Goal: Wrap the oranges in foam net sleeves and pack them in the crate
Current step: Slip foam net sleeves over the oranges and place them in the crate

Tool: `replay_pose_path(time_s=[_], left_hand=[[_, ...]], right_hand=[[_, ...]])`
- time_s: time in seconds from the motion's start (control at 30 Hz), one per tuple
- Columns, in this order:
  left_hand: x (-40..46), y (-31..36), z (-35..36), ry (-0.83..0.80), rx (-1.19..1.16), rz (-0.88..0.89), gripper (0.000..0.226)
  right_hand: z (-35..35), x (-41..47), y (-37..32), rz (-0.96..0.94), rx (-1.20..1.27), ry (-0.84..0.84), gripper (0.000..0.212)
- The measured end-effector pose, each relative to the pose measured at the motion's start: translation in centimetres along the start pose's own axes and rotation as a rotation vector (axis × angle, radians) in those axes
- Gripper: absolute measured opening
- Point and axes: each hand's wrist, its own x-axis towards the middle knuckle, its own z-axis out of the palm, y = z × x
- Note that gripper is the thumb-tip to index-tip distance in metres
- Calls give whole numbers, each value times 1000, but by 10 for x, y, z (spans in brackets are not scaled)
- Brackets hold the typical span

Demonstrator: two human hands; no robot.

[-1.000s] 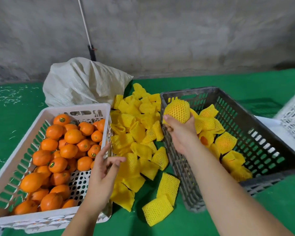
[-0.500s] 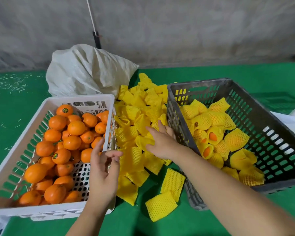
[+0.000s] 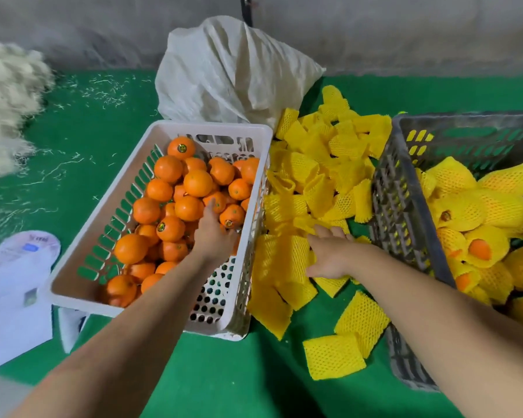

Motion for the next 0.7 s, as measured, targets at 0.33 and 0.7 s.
replay_pose_path(time_s=[0.33, 0.7], left_hand=[[42, -37, 38, -294, 676, 42, 78], [35, -12, 23, -4, 624, 202, 64]], right_hand=[[-40, -7, -11, -206, 455, 410, 42], [-50, -7, -7, -216, 643, 597, 21]])
